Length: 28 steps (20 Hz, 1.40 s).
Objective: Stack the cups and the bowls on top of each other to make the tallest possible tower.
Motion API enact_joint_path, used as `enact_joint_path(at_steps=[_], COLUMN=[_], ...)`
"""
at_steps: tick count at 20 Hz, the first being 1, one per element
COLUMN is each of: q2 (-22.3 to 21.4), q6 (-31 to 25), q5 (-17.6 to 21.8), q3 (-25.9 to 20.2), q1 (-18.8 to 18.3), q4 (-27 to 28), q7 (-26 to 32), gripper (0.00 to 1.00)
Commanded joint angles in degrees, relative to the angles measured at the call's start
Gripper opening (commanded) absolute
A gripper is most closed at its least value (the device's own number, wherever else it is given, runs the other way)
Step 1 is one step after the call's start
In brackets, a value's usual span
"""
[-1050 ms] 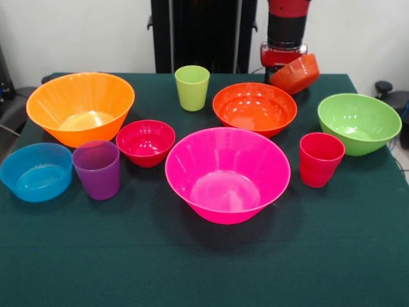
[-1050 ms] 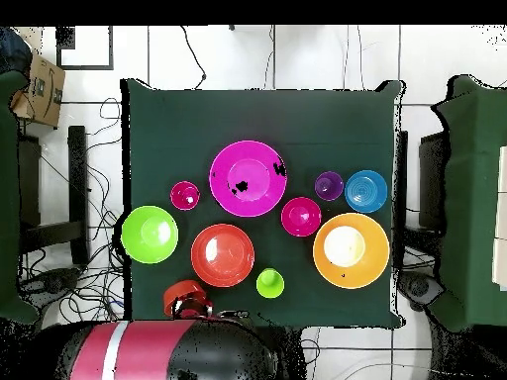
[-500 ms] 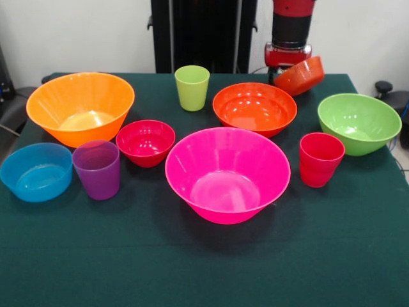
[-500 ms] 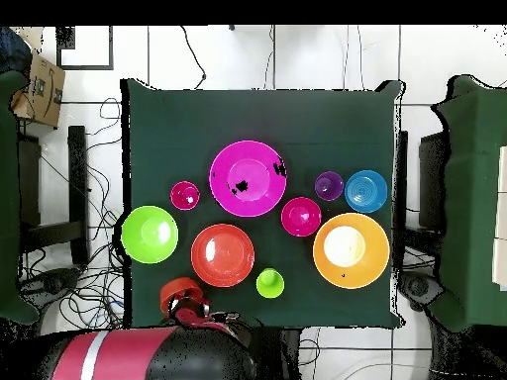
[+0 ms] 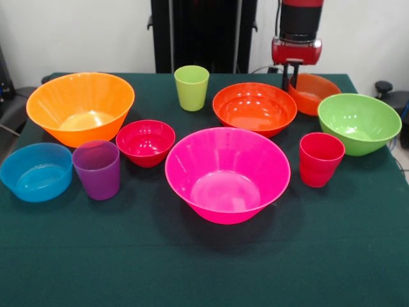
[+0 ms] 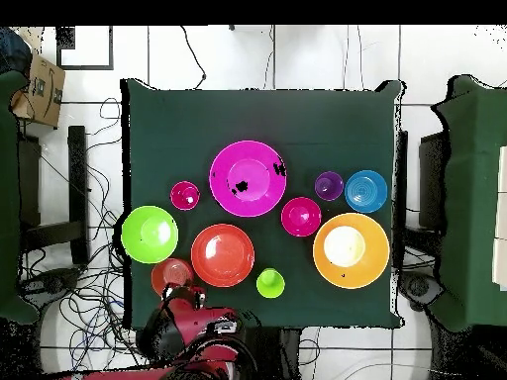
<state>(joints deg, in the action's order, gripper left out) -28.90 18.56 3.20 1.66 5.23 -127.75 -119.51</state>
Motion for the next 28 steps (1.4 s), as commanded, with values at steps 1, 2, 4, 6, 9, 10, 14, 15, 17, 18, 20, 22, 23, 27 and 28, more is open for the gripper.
enact_joint_path(at_steps=[1, 2, 4, 6, 9, 10, 14, 15, 17, 18, 20, 22, 23, 27, 28], q2=[-3.39, -4.32, -5.12, -4.83, -3.47, -3.22, -3.57, -4.35, -7.59, -9.75, -14.33, -18.36, -19.83, -26.88, -28.33], q6=[-9.97, -11.01, -11.98, -11.84, -10.39, -10.17, -10.71, -11.46, -14.11, -15.97, -19.72, -23.17, -24.5, -32.2, -33.69], q5=[-3.76, -3.68, -3.59, -3.3, -3.12, -3.02, -2.87, -2.86, -2.61, -2.54, -2.45, -2.21, -1.99, -2.07, -2.3], q3=[-3.36, -3.33, -3.37, -3.32, -3.12, -3.07, -3.27, -3.18, -3.38, -3.4, -3.93, -4.92, -5.83, -9.61, -10.06], q1=[-0.51, -0.59, -0.55, -0.56, -0.15, -0.09, -0.14, -0.18, -0.76, -1.05, -1.95, -3.24, -4.32, -8.79, -9.35], q4=[6.85, 6.64, 6.56, 6.77, 7.3, 7.42, 7.27, 6.88, 5.27, 4.26, 2.07, 0.13, -0.68, -3.73, -4.18], q7=[-5.94, -5.81, -5.94, -6.16, -6.81, -6.91, -7.19, -7.13, -6.83, -6.6, -6.47, -6.27, -6.08, -4.16, -3.76], gripper=[0.0, 0.0, 0.0, 0.0, 0.0, 0.0, 0.0, 0.0, 0.0, 0.0, 0.0, 0.0, 0.0, 0.0, 0.0])
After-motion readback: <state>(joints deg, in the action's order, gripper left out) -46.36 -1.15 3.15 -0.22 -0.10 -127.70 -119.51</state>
